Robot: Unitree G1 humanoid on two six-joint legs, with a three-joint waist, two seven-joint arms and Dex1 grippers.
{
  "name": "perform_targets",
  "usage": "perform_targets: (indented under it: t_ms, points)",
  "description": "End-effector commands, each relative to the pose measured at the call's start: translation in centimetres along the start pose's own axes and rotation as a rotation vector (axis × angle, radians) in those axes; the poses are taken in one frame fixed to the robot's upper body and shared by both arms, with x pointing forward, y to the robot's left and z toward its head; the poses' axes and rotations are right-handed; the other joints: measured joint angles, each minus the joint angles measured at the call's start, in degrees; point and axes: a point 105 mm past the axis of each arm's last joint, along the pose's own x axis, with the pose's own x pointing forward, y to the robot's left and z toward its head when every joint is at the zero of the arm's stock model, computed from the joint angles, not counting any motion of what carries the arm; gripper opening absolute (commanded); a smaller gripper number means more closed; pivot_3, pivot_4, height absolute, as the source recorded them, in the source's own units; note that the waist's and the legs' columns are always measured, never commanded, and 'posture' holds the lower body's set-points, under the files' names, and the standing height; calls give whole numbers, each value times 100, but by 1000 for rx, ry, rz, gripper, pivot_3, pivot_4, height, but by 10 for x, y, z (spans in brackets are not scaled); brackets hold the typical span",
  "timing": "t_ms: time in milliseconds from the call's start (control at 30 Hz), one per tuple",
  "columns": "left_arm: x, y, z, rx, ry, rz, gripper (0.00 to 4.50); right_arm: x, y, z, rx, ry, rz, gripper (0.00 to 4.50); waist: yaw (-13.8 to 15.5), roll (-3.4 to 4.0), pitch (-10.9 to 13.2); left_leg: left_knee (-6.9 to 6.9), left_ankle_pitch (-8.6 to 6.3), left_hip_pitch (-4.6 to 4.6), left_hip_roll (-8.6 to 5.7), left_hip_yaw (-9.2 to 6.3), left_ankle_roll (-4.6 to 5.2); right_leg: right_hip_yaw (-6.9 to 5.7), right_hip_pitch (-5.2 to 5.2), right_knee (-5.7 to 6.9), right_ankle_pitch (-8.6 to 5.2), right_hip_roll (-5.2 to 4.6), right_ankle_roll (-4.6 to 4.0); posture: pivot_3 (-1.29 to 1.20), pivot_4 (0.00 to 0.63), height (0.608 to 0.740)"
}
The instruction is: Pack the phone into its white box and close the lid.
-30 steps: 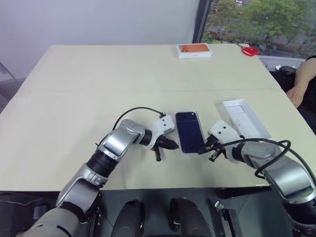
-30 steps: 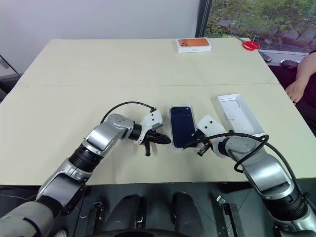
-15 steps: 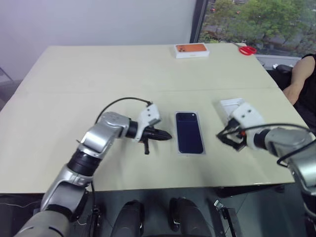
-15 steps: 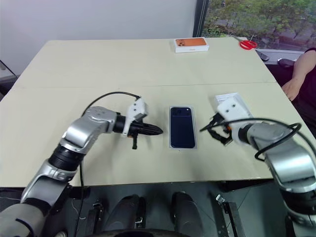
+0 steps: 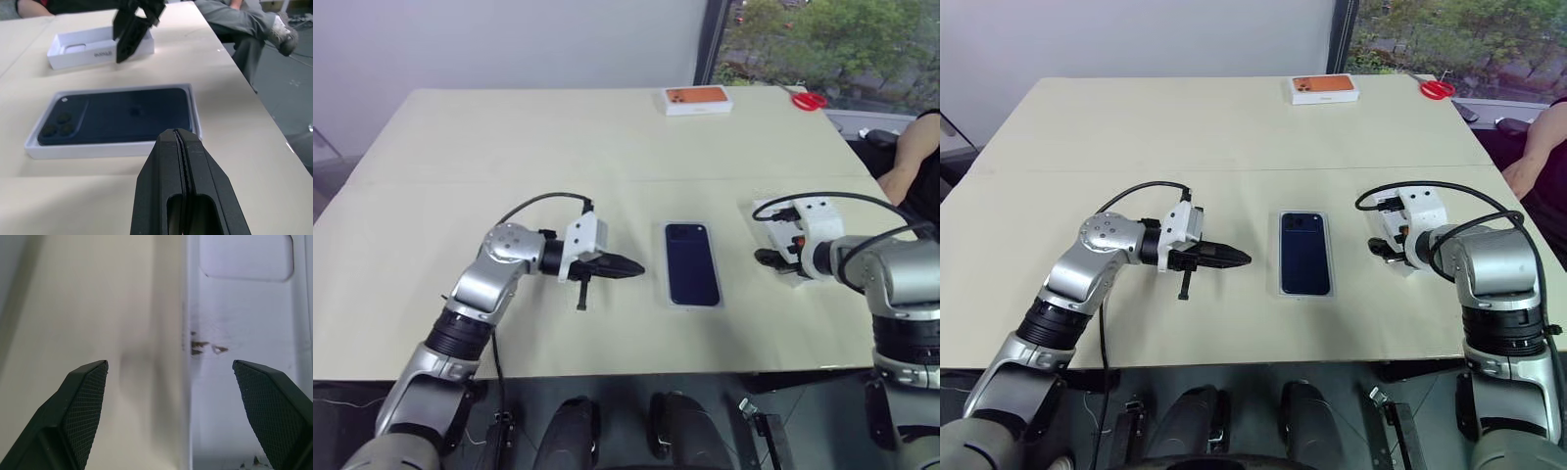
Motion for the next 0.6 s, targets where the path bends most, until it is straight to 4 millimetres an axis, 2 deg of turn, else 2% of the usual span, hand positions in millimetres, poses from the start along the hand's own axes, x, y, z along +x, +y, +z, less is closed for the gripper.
perform_targets:
  t_ms: [33, 100, 333, 500, 600]
  points:
    - [-6, 4, 7, 19, -29, 34, 0, -2, -1, 12, 27, -43, 1, 4043, -16, 0, 0, 0, 0, 0, 1, 0, 0, 0, 0, 1, 0, 0, 0, 0, 150, 740]
    - [-8, 6, 6, 13, -29, 45, 0, 1, -3, 11, 40, -40, 0, 3546, -27, 0, 0, 0, 0, 1, 1, 0, 0, 0, 0, 2, 0, 1, 0, 0, 150, 740]
    - [-13, 11, 10, -26, -70, 101, 0, -3, -2, 15, 20, -61, -10, 29, -31, 0, 0, 0, 0, 1, 2, -1, 0, 0, 0, 2, 0, 1, 1, 0, 150, 740]
    - [-24, 17, 6, -48, -68, 175, 0, -23, 4, 35, -25, -137, -12, 29, -47, 5, 3, -1, 0, 0, 3, -1, 0, 0, -2, 3, 0, 2, 1, 0, 150, 740]
    - [-41, 33, -2, -78, -61, 303, 0, -43, 34, 54, 9, -246, 168, 29, -75, 6, 3, -1, 0, 0, 4, -2, 0, 0, -5, 4, 0, 2, 1, 0, 150, 740]
